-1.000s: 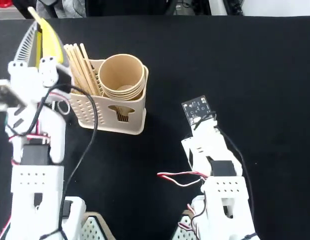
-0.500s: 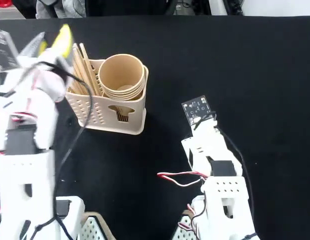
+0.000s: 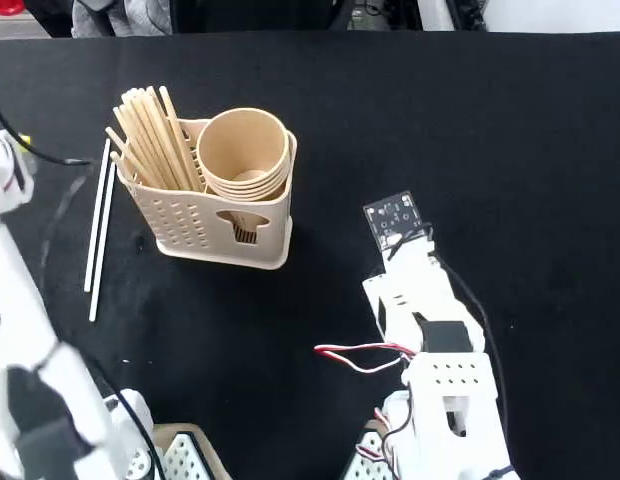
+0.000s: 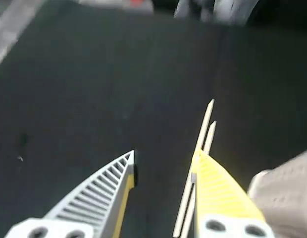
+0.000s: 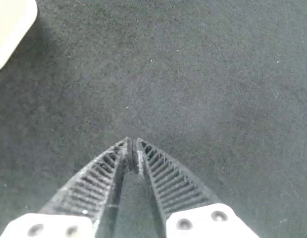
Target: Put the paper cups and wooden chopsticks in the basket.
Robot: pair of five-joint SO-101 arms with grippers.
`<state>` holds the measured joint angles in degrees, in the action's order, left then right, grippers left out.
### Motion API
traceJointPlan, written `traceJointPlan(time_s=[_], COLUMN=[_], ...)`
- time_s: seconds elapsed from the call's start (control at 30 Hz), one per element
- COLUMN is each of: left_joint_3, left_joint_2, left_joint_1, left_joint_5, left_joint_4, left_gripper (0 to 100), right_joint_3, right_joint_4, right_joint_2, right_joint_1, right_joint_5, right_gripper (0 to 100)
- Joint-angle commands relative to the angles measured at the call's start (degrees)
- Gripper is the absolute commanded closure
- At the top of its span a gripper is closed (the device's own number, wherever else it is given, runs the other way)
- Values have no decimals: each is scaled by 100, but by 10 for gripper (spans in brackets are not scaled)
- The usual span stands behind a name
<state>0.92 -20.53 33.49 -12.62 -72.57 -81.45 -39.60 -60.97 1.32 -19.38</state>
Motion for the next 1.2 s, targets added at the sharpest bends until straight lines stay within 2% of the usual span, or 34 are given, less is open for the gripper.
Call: traceJointPlan(time_s=[0.0,0.13,0.4,0.53,0.73,0.93,1.17], left_joint_3=[-119,-127,-31,312,1095,1833,2123], left_joint_2=[914,2101,3692,4255,5055,5591,5916], left_joint_1=[145,127,-400,-409,-549,-875,-875], left_joint_5=[-431,-501,-448,88,598,615,615], left_joint_4=[589,1275,2356,2734,2576,2092,2057], left_gripper=[805,805,805,805,805,808,809], right_joint_3=[48,48,48,48,48,48,48], right_joint_4=[97,97,97,97,97,97,97], right_joint_2=[-110,-110,-110,-110,-119,-119,-119], right_joint_1=[44,44,44,44,44,44,44], right_joint_5=[-35,-35,-35,-35,-35,-35,-35], right_gripper=[984,984,984,984,984,984,984])
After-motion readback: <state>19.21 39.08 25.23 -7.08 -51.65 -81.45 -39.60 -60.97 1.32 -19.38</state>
